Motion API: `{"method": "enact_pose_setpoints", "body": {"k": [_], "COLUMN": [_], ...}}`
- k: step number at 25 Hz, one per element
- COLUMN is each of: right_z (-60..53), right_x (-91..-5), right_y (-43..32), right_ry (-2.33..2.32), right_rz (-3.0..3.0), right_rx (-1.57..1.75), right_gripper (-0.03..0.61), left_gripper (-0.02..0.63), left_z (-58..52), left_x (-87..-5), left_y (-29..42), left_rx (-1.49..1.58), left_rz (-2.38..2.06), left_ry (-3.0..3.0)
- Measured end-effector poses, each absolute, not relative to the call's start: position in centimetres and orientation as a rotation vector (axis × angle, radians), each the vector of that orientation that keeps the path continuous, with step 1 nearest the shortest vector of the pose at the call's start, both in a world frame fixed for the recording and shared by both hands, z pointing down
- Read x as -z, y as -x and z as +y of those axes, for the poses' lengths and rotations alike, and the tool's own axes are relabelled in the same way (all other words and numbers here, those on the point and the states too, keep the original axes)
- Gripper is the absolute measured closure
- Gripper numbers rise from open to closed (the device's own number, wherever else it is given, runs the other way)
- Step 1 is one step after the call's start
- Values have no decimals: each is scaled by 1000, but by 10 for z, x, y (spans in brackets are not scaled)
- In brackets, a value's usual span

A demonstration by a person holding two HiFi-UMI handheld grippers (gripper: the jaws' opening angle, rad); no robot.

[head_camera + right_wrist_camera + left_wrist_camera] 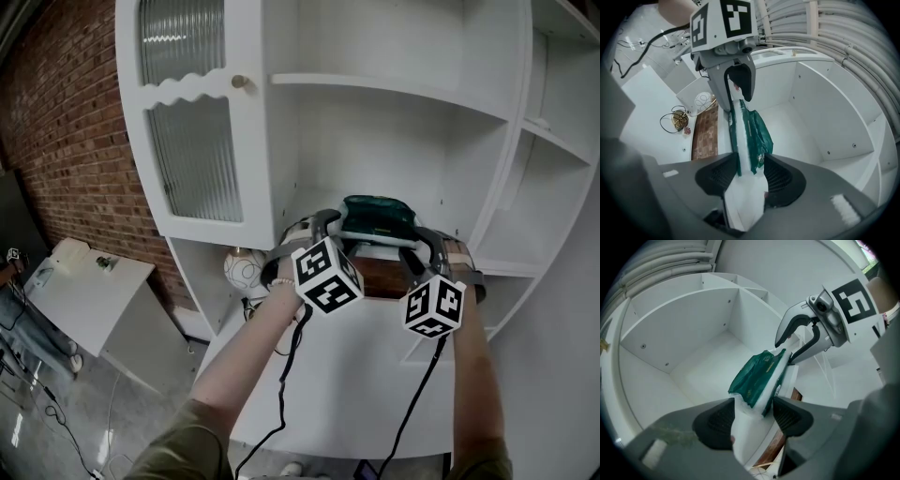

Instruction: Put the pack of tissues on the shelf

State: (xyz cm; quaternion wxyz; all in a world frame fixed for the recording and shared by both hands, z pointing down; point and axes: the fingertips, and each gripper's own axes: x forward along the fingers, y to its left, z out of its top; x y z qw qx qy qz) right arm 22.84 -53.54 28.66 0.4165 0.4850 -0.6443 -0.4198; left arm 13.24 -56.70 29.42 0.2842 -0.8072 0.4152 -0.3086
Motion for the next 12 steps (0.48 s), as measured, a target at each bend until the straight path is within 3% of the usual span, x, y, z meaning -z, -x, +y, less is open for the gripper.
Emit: {"method": "enact_pose_setpoints", "body": {"k": [12], "right_z": [-526], "right_x": [-289], "right_y": [-234], "right_ry": [-1227], "right_rz": [-1657], "right_rx": [1018], "right_gripper": [333], "left_gripper": [284], "left_z": [-559], "left_x": [-302], "left_y": [-128], "left_rx": [852], "left_rz": [1082], "left_ry": [2185]}}
